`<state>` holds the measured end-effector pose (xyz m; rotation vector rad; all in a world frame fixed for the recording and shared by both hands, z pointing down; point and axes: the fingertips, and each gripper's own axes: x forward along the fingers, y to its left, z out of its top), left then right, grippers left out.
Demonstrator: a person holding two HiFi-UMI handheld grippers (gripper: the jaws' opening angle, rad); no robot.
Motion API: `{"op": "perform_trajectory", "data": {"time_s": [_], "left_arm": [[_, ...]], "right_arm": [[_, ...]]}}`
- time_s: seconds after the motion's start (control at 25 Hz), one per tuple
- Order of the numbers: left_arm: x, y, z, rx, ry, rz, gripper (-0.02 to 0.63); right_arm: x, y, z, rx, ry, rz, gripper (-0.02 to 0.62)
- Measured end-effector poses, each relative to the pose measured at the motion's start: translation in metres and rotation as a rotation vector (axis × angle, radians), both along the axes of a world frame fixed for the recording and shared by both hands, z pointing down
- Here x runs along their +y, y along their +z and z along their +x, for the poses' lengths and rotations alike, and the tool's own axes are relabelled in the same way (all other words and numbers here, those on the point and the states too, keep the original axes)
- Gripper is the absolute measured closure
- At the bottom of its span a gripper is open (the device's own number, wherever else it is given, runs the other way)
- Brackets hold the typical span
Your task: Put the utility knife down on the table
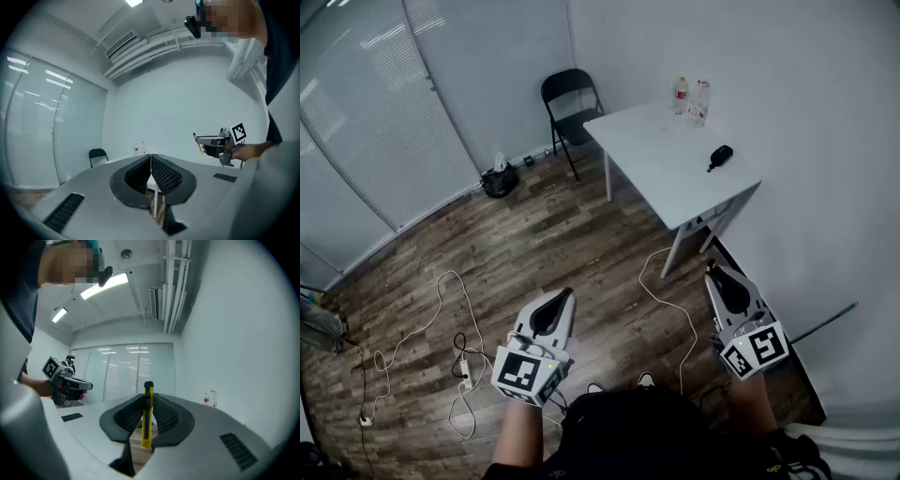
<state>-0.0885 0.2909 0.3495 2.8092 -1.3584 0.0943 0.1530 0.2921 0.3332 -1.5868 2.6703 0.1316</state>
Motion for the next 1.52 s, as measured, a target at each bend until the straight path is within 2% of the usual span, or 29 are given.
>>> {"op": "perform_trajectory", "data": {"time_s": [0.4,0.8,1.24,1.52], "left_arm": [[-0.003,0.002,-0.004,0.018,0.007,-0.013,0.583],[0.004,0.005,-0.027,0.032,0.003,-0.017,0.583],[0.016,0.022,-0.099,0.040,-0.048,-0.060,0.583],[0.004,0.032,-0.120,0.026,-0.041,-0.079,0.583]], "right_arm": [[-0.002,0.001,-0.009,0.014,-0.006,-0.001,0.520],[-0.001,-0.002,-0.033,-0.008,-0.025,-0.002,0.520],[0.002,0.014,-0.102,-0.022,-0.061,-0.019,0.520],[-0.015,0.030,-0.126,-0.036,-0.072,-0.058,0.520]]}}
